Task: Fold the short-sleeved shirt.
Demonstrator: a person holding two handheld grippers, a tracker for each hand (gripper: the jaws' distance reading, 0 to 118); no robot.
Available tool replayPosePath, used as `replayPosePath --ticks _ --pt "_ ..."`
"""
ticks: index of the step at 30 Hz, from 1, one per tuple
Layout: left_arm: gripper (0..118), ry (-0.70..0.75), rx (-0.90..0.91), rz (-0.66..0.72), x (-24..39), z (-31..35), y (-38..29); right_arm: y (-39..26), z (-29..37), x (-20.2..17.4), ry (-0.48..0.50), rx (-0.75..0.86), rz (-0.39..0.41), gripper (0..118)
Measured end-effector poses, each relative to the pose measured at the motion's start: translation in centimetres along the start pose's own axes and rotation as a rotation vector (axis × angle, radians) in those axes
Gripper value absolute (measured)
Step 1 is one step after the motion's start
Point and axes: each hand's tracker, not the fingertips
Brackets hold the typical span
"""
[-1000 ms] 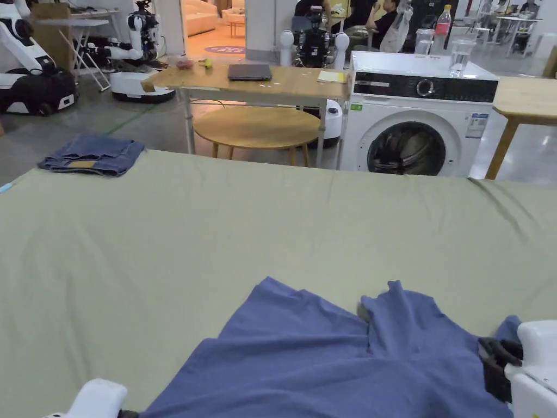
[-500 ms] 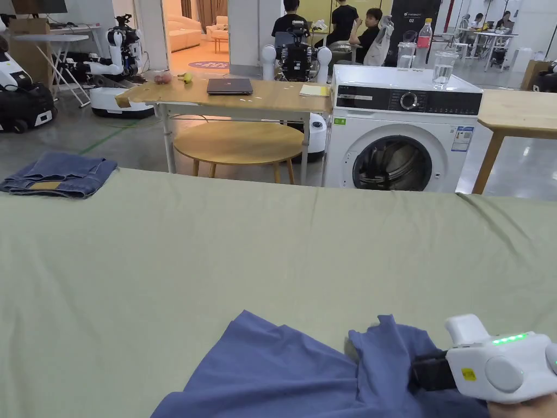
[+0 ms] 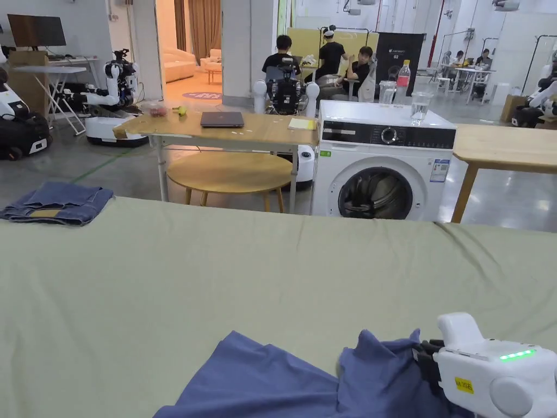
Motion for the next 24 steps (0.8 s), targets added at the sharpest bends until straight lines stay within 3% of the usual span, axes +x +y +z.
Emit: replayPosePath --ticks 7,12,15,19,24 --pt "0 0.066 0.188 -0.029 2.5 1.7 9.3 7.5 12.6 -2.4 -0.113 0.260 0.018 0" --pt "0 0.100 0.336 -0.016 3.8 5.5 18.7 13.6 19.7 -1.6 -0.197 0.383 -0.005 0" --pt "0 0.136 0.401 -0.060 4.7 7.7 24.4 17.6 22.8 -0.4 -0.276 0.444 0.025 0" --pt "0 0.192 0.479 -0.124 6.6 10.7 30.9 22.3 26.5 1.2 -0.284 0.519 -0.030 0" --pt "0 0.234 0.558 -0.140 8.5 12.8 37.4 27.3 28.6 1.6 -0.339 0.596 -0.011 0"
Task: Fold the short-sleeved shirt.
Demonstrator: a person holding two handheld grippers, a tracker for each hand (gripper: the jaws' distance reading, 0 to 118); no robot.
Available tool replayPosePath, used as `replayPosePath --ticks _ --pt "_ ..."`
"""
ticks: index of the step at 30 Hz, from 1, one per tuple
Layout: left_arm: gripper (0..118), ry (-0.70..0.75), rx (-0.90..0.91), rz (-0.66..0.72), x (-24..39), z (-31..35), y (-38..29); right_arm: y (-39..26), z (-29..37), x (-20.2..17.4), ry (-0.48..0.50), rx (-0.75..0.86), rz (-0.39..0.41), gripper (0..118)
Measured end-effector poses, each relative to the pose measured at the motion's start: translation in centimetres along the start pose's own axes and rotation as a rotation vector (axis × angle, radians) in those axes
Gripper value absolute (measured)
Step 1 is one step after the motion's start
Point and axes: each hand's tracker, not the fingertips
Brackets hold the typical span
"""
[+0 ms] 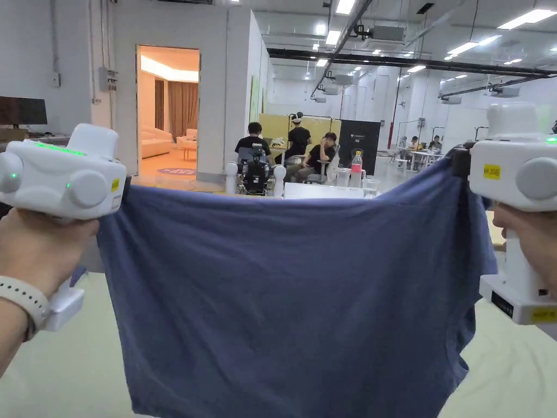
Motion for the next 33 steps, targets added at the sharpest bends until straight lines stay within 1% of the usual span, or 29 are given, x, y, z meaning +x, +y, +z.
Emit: replayPosePath --ticks 1,2,5,7,10,13,16,18,20,22,25,27,31,32,33 --pt "0 0.021 0.027 -0.041 0.2 -0.3 1.5 1.0 -0.5 -0.1 -0.020 0.019 0.025 0" --pt "0 0.047 0.033 -0.074 0.4 -0.6 2.5 1.8 -1.0 -0.1 -0.028 0.032 0.026 0" --pt "0 0.070 0.072 -0.102 0.5 -0.9 5.5 4.0 -2.3 0.2 -0.040 0.051 0.019 0" --pt "0 0.078 0.096 -0.109 0.6 -1.3 6.8 4.9 -3.1 0.0 -0.061 0.069 0.048 0" --pt "0 0.087 0.113 -0.119 0.8 -1.4 7.8 5.6 -3.9 0.0 -0.063 0.082 0.047 0" --pt "0 0.085 0.103 -0.120 0.7 -2.2 6.9 4.9 -4.3 0.0 -0.061 0.089 0.040 0" --pt "0 0.079 0.053 -0.132 1.2 -3.4 3.7 1.9 -5.0 -0.1 -0.053 0.050 0.030 0" --pt "0 0.058 -0.003 -0.093 1.4 -4.3 0.6 -1.6 -5.1 -0.3 -0.042 0.003 -0.001 0" --pt "0 0.034 -0.053 -0.052 2.1 -4.9 -3.4 -6.2 -4.9 -0.9 -0.084 -0.022 0.007 0" --pt "0 0.057 -0.029 -0.081 2.6 -4.6 -6.8 -9.7 -4.0 -0.7 -0.074 -0.036 -0.002 0" --pt "0 0.050 -0.035 -0.113 2.9 -2.3 -10.6 -12.9 -1.1 -0.1 -0.072 -0.046 -0.013 0" --pt "0 0.031 -0.044 -0.105 2.3 -1.2 -12.1 -14.3 1.3 0.5 -0.046 -0.057 -0.027 0" --pt "0 -0.047 -0.072 0.027 0.7 4.5 -16.3 -17.0 7.5 0.5 -0.022 -0.081 -0.003 0" --pt "0 -0.071 -0.095 0.022 0.6 5.7 -17.5 -17.7 8.9 0.5 -0.012 -0.092 -0.001 0" --pt "0 -0.063 -0.097 0.017 0.4 7.3 -18.9 -18.7 10.8 0.3 -0.008 -0.114 0.004 0"
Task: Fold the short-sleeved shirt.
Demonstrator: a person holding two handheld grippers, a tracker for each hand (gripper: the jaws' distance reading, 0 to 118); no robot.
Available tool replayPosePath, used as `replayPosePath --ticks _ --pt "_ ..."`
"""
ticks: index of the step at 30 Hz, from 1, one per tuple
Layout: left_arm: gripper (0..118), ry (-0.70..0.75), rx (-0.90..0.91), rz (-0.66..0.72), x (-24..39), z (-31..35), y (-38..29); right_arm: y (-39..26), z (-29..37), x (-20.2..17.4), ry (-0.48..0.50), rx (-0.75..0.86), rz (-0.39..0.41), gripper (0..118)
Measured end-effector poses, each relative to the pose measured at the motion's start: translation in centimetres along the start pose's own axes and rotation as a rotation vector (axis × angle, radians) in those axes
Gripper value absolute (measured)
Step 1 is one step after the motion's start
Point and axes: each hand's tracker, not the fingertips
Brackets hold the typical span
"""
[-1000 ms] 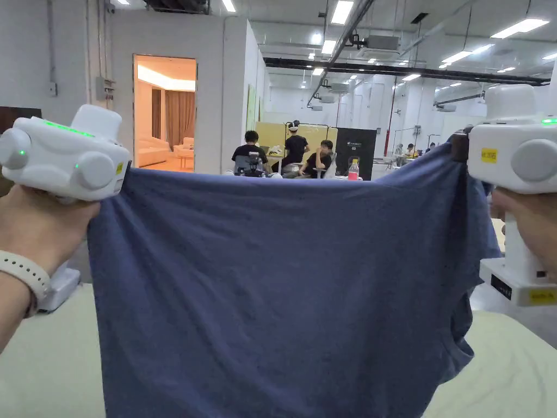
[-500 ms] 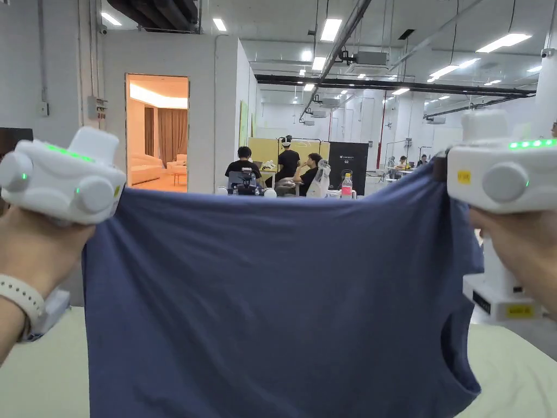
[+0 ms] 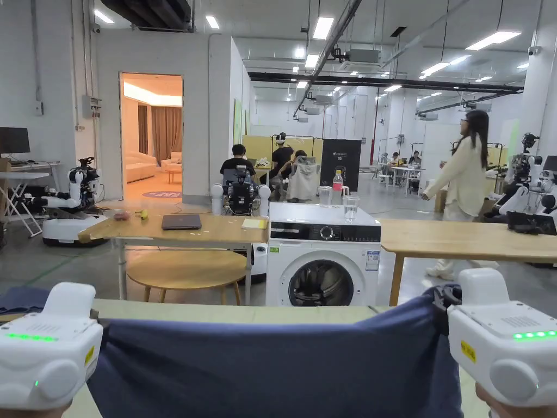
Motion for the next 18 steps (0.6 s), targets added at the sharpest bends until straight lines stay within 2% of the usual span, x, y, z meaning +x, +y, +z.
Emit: replayPosePath --ticks 2,8,12,14,15,16,17,18 --pt "0 -0.027 -0.019 -0.016 0.0 3.1 -3.3 -2.4 2.9 0.1 0.042 -0.047 -0.054 0" --pt "0 -0.079 -0.194 0.038 -0.9 10.6 -14.9 -14.4 9.8 -0.3 0.059 -0.233 -0.037 0" --pt "0 -0.072 -0.406 0.112 -1.6 12.3 -24.0 -24.3 12.4 -1.4 0.084 -0.438 0.014 1" --pt "0 -0.086 -0.429 0.116 -1.3 12.8 -26.8 -27.8 13.1 -2.1 0.077 -0.515 0.023 3" --pt "0 -0.080 -0.431 0.106 -1.0 12.7 -27.4 -28.9 13.2 -2.2 0.067 -0.546 0.001 4" --pt "5 -0.084 -0.429 0.109 -0.9 12.8 -27.5 -29.2 13.3 -2.3 0.063 -0.562 -0.028 13" --pt "36 -0.088 -0.419 0.110 -0.7 13.0 -27.3 -29.3 13.5 -2.3 0.058 -0.568 -0.051 54" --pt "73 -0.071 -0.392 0.099 -0.3 13.2 -26.7 -28.9 13.5 -2.2 0.057 -0.571 -0.084 93"
